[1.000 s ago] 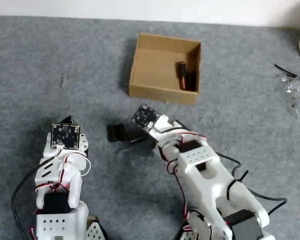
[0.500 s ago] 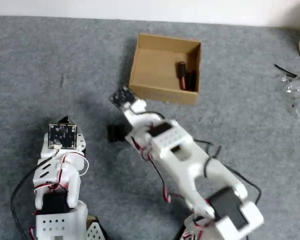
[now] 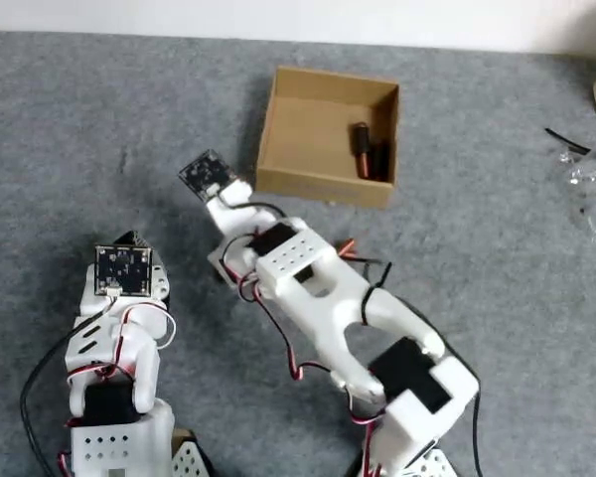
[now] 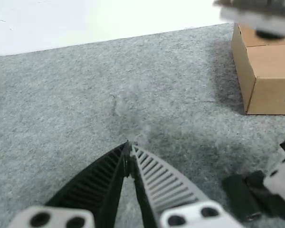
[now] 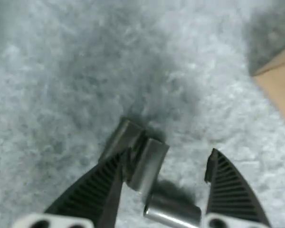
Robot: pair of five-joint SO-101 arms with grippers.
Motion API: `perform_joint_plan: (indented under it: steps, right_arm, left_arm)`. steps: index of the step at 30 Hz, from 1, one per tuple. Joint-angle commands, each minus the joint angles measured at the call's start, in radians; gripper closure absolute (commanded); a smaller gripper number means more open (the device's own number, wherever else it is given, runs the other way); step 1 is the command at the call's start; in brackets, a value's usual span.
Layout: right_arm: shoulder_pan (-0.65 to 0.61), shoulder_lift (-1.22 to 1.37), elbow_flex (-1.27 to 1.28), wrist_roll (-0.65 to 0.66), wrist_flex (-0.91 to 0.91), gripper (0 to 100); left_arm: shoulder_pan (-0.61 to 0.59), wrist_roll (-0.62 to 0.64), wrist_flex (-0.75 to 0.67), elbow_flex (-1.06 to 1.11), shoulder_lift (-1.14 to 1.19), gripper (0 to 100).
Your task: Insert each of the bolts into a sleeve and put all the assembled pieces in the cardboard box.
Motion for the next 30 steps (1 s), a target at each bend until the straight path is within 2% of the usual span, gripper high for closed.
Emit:
perform_joint_plan:
  steps: [1, 8, 22, 24, 26, 30]
  right_arm:
    - [-0.005, 0.021, -0.051, -0.008, 0.004, 76.7]
    - [0.007, 0.105, -0.082, -0.005, -0.007, 76.7]
    - [0.038, 0.111, -0.081, -0.005, -0.010, 77.5]
    - [0.039, 0.111, -0.081, -0.005, -0.010, 84.6]
    - [0.042, 0.111, -0.079, -0.005, -0.012, 98.2]
    - [0.077, 0.111, -0.079, -0.005, -0.012, 99.3]
  left_arm:
    - [-0.010, 0.005, -0.021, 0.010, -0.005, 99]
    - [-0.010, 0.003, -0.021, 0.010, -0.005, 99]
    - [-0.008, 0.003, -0.021, 0.010, -0.005, 99]
    - [-0.008, 0.003, -0.021, 0.010, -0.005, 99]
    - [-0.008, 0.003, -0.021, 0.010, -0.005, 99]
    - [-0.008, 0.003, -0.021, 0.012, -0.005, 99]
